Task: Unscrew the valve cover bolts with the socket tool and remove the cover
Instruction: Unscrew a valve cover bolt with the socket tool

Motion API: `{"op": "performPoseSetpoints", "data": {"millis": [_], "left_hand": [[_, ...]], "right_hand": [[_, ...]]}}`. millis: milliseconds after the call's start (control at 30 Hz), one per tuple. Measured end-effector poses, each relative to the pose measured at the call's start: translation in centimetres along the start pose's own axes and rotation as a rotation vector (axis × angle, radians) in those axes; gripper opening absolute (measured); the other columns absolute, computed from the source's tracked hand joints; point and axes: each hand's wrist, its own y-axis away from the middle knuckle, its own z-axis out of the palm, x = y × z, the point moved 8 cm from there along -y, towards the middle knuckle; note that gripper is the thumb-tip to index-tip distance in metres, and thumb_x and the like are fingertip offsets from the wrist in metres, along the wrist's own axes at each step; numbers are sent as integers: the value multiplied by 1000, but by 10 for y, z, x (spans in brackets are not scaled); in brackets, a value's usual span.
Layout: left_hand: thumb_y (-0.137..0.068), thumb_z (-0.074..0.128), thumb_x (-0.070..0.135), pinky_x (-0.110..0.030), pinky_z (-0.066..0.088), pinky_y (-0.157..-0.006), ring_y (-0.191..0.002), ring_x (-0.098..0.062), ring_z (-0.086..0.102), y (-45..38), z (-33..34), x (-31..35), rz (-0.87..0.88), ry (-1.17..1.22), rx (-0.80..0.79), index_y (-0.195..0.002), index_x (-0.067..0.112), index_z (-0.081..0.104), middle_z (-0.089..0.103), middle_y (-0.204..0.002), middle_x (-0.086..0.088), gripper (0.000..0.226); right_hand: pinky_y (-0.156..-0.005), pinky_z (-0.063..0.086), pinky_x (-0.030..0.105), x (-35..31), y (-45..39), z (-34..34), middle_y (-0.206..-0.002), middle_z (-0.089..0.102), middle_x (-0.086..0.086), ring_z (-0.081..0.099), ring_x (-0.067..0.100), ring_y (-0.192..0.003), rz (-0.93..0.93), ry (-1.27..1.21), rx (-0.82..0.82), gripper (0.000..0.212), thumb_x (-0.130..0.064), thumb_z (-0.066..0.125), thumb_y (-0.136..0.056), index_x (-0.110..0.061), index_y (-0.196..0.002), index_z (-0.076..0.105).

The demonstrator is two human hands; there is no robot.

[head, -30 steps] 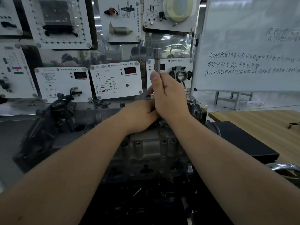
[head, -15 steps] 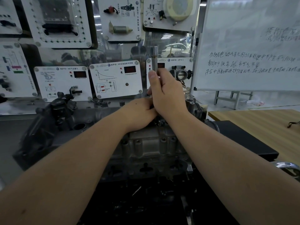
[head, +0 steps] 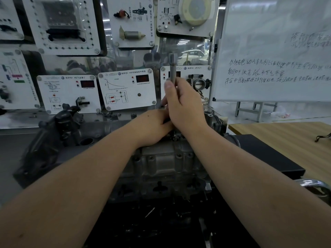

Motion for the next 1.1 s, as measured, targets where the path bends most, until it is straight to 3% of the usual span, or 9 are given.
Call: {"op": "performPoseSetpoints", "data": {"millis": [67,200,367,467,633,733,833,1000,1100], "left_hand": [[-105,48,32,-19,36,-63,-71,3,54,-1,0,-1,5,-15,3,-77,47,44,52,-78,22,32],[-104,47,33,-23,36,-62,-70,1,52,-2,1,-1,10,-9,25,-76,43,46,54,-76,18,30],[-105,45,33,-28,41,-68,-75,-2,56,-2,2,-2,-10,67,-1,-81,43,50,59,-83,17,27],[-105,47,34,-23,40,-66,-75,1,57,-1,1,0,7,59,-2,-81,46,49,60,-83,19,28],[-105,47,35,-20,37,-64,-72,3,54,-1,0,1,24,35,14,-81,46,46,55,-79,20,27],[-106,43,35,-26,44,-71,-80,-1,56,-1,0,0,5,72,9,-85,45,50,59,-87,16,24],[-107,43,32,-25,44,-71,-81,-4,57,0,0,0,-6,84,2,-86,41,51,61,-88,13,24],[-106,46,33,-22,44,-70,-80,-2,59,0,-2,1,31,34,17,-93,40,51,61,-87,14,16],[-105,48,33,-27,49,-75,-84,-6,62,-2,0,-1,44,34,22,-101,36,54,65,-92,8,8]], "right_hand": [[-63,53,21,0,0,-3,-75,71,-8,67,6,-70,2,0,24,18,-42,57,-101,-25,-103,53],[-65,53,47,-4,1,-7,-79,68,11,65,26,-68,-24,13,74,29,-32,51,-106,-4,-100,57],[-65,50,34,-2,2,-4,-76,68,4,62,15,-66,1,37,44,38,-32,42,-109,-5,-91,63],[-66,52,35,-1,2,-4,-74,68,-2,63,12,-67,12,26,33,37,-35,43,-108,-9,-92,64],[-66,54,28,1,-1,-6,-77,69,-10,67,6,-71,27,5,53,15,-33,51,-106,-20,-114,52],[-64,54,29,1,0,-5,-80,70,-7,64,4,-63,16,11,56,18,-30,45,-108,-16,-104,56],[-59,48,18,-2,1,-3,-79,68,-8,61,3,-63,-9,46,44,27,-29,42,-109,-14,-93,58],[-65,51,30,-2,1,-6,-76,70,-1,66,12,-70,-7,40,50,33,-39,51,-104,-9,-97,61],[-64,53,24,-1,1,-6,-76,71,-6,67,4,-66,-1,0,57,14,-35,54,-104,-22,-109,51]]}}
